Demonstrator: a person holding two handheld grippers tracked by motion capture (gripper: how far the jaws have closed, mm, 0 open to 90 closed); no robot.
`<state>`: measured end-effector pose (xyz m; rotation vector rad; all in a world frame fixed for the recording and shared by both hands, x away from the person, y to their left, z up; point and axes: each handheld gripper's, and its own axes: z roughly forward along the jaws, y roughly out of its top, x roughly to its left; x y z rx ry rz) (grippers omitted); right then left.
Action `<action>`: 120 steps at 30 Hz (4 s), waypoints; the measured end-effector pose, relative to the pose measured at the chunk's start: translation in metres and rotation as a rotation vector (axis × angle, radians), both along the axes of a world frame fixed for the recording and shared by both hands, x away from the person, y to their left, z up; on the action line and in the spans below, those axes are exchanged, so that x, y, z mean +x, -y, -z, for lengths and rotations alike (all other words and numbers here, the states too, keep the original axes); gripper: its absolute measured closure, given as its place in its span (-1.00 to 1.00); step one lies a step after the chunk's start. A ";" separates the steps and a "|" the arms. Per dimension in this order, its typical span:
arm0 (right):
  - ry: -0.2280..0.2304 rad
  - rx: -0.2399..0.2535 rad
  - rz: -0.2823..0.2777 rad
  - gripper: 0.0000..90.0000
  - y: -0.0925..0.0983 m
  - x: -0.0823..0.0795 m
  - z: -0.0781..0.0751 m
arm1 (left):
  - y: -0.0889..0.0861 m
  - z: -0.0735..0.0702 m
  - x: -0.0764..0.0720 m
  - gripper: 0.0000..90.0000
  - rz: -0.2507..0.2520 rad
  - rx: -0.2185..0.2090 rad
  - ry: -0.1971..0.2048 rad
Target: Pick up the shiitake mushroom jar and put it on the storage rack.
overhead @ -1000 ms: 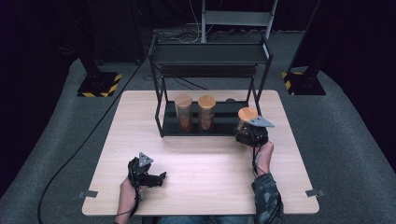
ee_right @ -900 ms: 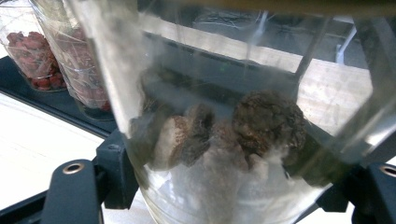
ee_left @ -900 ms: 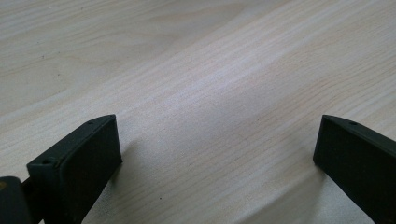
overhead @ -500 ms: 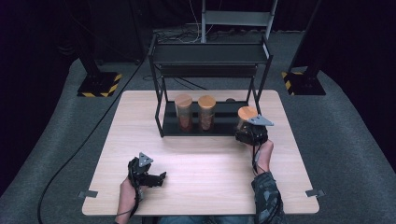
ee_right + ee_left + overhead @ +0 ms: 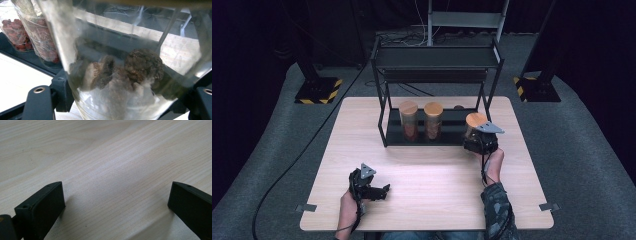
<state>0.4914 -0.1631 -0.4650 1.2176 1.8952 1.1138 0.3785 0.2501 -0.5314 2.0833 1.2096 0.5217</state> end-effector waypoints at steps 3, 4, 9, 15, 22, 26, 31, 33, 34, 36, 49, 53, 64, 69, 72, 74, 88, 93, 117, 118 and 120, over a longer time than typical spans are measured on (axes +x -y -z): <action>-0.001 0.000 -0.002 -0.45 0.000 0.000 0.000 | 0.000 0.000 0.000 -1.00 0.000 0.000 0.000; 0.000 -0.001 -0.002 -0.45 0.000 0.001 0.000 | 0.000 0.000 0.000 -0.99 0.000 0.000 0.000; 0.000 0.001 -0.002 -0.45 -0.001 0.002 0.000 | 0.000 0.000 0.000 -0.99 0.000 0.000 0.000; 0.002 -0.001 -0.004 -0.45 -0.002 0.004 -0.002 | 0.000 0.000 0.000 -0.99 0.000 0.000 0.000; 0.003 -0.003 -0.007 -0.45 -0.005 0.006 -0.004 | 0.000 0.000 0.000 -0.99 0.000 0.000 0.000; 0.004 -0.003 -0.009 -0.45 -0.005 0.006 -0.004 | 0.000 0.000 0.000 -0.99 0.000 -0.001 0.000; 0.005 -0.002 -0.008 -0.45 -0.005 0.007 -0.005 | 0.000 0.000 0.000 -0.99 0.000 0.000 0.000; 0.005 -0.001 -0.007 -0.45 -0.005 0.007 -0.005 | 0.000 0.000 0.000 -0.99 0.000 0.000 0.000; 0.006 -0.002 -0.006 -0.45 -0.005 0.007 -0.005 | 0.000 0.000 0.000 -0.99 0.000 0.000 0.000; 0.006 -0.002 -0.007 -0.45 -0.005 0.008 -0.005 | 0.000 0.000 0.000 -0.99 -0.001 -0.001 -0.001; 0.006 0.000 -0.006 -0.45 -0.006 0.011 -0.005 | 0.000 0.000 0.000 -0.99 -0.003 -0.004 0.000; 0.006 -0.002 -0.006 -0.45 -0.007 0.012 -0.005 | 0.000 0.000 0.000 -0.99 -0.002 -0.003 0.001; 0.008 -0.003 -0.005 -0.45 -0.009 0.015 -0.006 | 0.000 0.000 0.000 -0.99 -0.002 -0.001 0.002; 0.006 -0.005 -0.007 -0.45 -0.010 0.016 -0.006 | 0.000 0.000 0.000 -0.99 -0.001 0.001 0.002; 0.006 -0.006 -0.007 -0.45 -0.010 0.017 -0.006 | 0.000 0.000 0.000 -0.99 0.000 0.002 0.003; 0.006 -0.009 -0.007 -0.45 -0.010 0.018 -0.006 | 0.000 0.000 0.000 -0.99 -0.001 0.001 0.003; 0.002 -0.006 -0.008 -0.45 -0.013 0.021 -0.005 | 0.000 0.000 0.000 -0.99 -0.001 0.002 0.004; 0.002 -0.007 -0.009 -0.45 -0.013 0.023 -0.005 | 0.000 0.000 0.000 -0.99 -0.001 0.002 0.004; -0.007 -0.016 -0.011 -0.45 -0.018 0.031 -0.005 | 0.000 0.000 0.000 -0.99 0.000 0.000 0.001; -0.007 -0.016 -0.011 -0.45 -0.019 0.031 -0.005 | 0.000 0.000 0.000 -0.99 0.001 0.001 0.000; -0.007 -0.017 -0.012 -0.45 -0.019 0.031 -0.005 | 0.000 0.000 0.000 -0.99 0.000 0.000 0.000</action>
